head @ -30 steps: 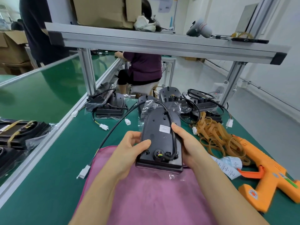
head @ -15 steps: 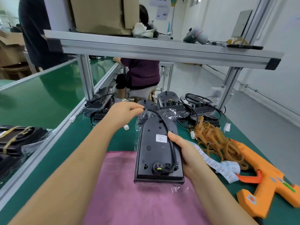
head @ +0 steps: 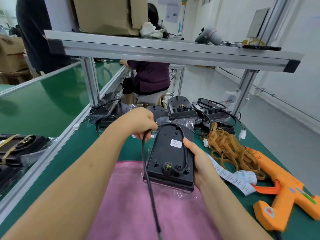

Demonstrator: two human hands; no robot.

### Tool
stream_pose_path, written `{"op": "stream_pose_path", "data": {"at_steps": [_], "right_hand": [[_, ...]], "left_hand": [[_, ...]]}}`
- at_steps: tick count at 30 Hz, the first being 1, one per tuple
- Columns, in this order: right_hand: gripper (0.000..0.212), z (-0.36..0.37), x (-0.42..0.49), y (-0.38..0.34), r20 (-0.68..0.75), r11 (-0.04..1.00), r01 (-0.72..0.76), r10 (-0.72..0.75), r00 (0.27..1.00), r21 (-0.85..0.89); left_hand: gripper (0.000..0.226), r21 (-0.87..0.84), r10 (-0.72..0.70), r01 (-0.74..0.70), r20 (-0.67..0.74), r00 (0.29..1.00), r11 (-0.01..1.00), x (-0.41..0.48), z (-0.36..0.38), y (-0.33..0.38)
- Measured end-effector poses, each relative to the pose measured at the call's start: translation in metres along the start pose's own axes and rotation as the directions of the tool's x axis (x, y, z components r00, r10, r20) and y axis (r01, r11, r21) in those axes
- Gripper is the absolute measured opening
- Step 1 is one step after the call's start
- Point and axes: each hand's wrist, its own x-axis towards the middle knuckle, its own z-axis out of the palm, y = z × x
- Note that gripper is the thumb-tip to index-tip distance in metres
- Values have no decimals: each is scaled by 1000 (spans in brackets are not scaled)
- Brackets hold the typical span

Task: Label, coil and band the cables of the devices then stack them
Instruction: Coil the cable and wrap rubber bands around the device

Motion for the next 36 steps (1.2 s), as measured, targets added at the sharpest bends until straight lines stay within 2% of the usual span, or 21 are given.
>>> {"op": "stream_pose_path", "data": {"at_steps": [3, 6, 9, 14, 19, 21, 22, 24, 25, 26, 27, 28, 33, 36], "right_hand": [[39, 0, 2, -2, -4, 1000, -11, 11, 1000, 23], [42, 0, 4, -4, 13, 999, 14, -14, 1000, 32], [22, 0, 5, -5, 15, 998, 56, -56, 998, 27], [21, 3, 6, -5, -2, 997, 75, -75, 997, 6], [27, 8, 4, -4, -31, 999, 47, -46, 998, 13], [29, 10, 4, -3, -33, 1000, 29, -29, 999, 11], [28, 11, 4, -4, -36, 1000, 25, -24, 999, 12], [30, 13, 2, -5, -40, 1000, 26, -25, 999, 6], [31, 14, 2, -6, -43, 999, 33, -34, 999, -9], [32, 14, 1, -7, -44, 999, 42, -43, 998, -30], [33, 15, 0, -8, -38, 997, 48, -50, 998, -54], [35, 15, -1, -9, -25, 995, 53, -55, 998, -81], [53, 6, -10, -19, 93, 953, 87, -62, 994, -291], [57, -4, -20, -21, 187, 871, 59, 38, 982, -488]], "left_hand": [[21, -112, -17, 28, 99, 995, 993, -5, 7, -1], [27, -244, -1, 29, 114, 993, 969, -9, 14, -4], [30, -283, 19, 5, 85, 996, 959, -13, 19, -9], [36, -303, 33, -16, 49, 998, 953, -18, 28, -16], [28, -401, 39, -72, -89, 995, 913, -20, 49, -31], [29, -517, -58, -17, -129, 990, 856, -24, 58, -35], [44, -607, -118, 28, -109, 987, 794, -27, 62, -36], [71, -787, -158, 138, 52, 986, 601, -29, 68, -40], [67, -837, -125, 201, 160, 979, 509, -31, 71, -42], [51, -862, -78, 239, 228, 970, 448, -33, 73, -43], [34, -870, -51, 254, 257, 965, 423, -35, 74, -44], [26, -879, -45, 247, 251, 967, 409, -34, 75, -44], [24, -931, -37, 136, 131, 991, 339, -32, 79, -48], [24, -946, -45, 68, 56, 997, 317, -32, 78, -51]]}}
